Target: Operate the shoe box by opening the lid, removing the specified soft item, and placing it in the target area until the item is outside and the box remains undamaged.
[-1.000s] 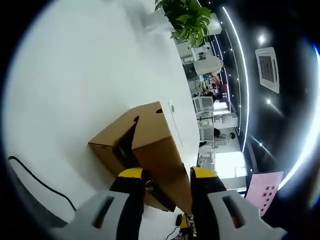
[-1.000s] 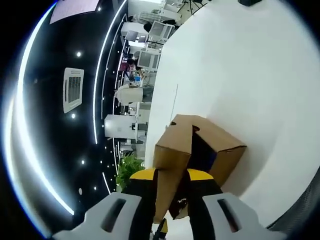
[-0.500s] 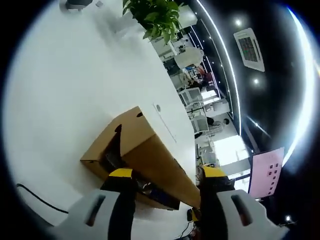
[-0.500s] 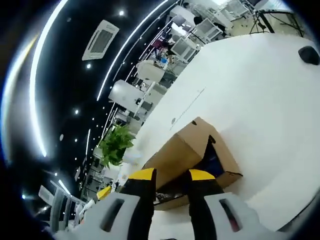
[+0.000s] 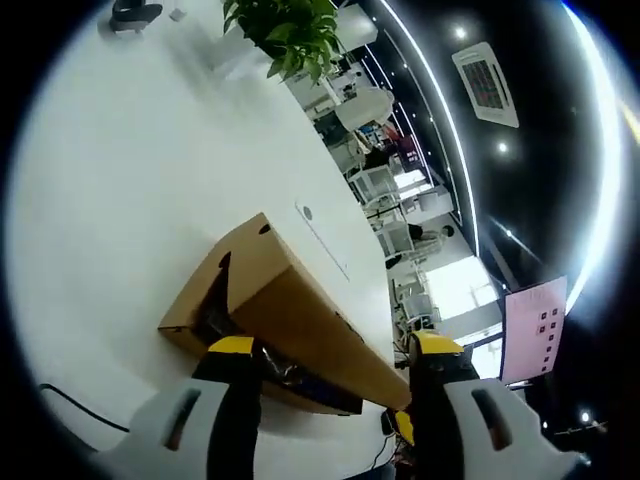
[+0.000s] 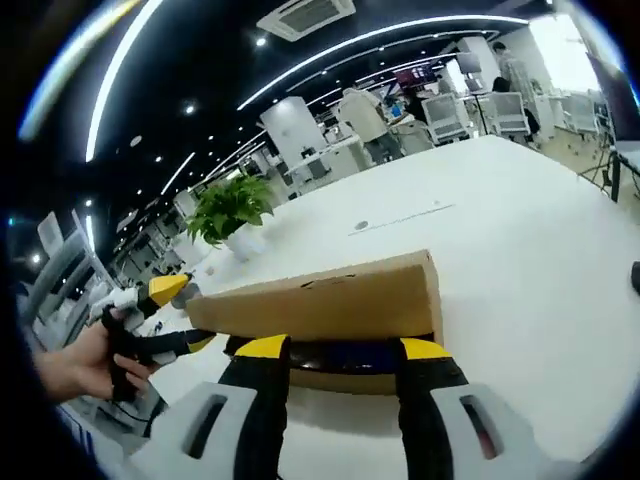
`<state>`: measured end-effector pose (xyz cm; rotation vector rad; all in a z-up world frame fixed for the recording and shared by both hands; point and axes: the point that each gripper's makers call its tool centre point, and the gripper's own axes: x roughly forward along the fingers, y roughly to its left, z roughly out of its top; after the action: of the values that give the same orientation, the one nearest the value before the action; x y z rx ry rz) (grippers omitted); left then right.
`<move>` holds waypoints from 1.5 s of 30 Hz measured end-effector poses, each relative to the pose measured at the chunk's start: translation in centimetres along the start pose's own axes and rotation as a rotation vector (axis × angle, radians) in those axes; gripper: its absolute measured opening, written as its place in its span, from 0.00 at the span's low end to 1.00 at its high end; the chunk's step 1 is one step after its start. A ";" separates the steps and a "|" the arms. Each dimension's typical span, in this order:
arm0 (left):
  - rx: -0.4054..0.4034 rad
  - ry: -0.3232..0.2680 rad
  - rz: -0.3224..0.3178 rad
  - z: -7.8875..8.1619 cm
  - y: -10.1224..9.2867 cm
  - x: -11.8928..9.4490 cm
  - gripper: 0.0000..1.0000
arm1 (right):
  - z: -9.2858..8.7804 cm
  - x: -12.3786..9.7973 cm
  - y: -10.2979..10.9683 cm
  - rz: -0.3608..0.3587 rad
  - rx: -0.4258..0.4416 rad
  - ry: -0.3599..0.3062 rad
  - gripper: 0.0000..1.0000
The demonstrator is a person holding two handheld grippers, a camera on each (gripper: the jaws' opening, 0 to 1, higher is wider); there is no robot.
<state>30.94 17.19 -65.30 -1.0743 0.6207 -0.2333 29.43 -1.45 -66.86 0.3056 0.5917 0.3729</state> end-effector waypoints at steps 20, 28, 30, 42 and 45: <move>0.088 0.023 -0.030 0.1 -1.2 0.5 0.63 | 0.0 1.3 -4.9 -0.210 -0.253 -0.001 0.50; -0.009 0.038 -0.046 -0.2 -0.7 0.7 0.65 | 0.7 2.5 -4.7 -0.189 -0.244 -0.008 0.55; -0.005 0.035 -0.054 -0.1 -0.9 0.6 0.65 | 0.6 2.9 -5.0 -0.196 -0.255 0.002 0.55; -0.013 0.045 -0.146 0.7 -2.1 -0.6 0.69 | 1.4 3.0 -4.8 -0.208 -0.217 -0.031 0.55; -0.013 0.060 -0.171 0.2 -2.3 -1.2 0.70 | 1.7 3.1 -4.7 -0.208 -0.210 -0.035 0.57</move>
<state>30.30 16.80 -62.78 -1.1370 0.5854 -0.4114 33.98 -4.62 -68.85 0.0485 0.5389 0.2259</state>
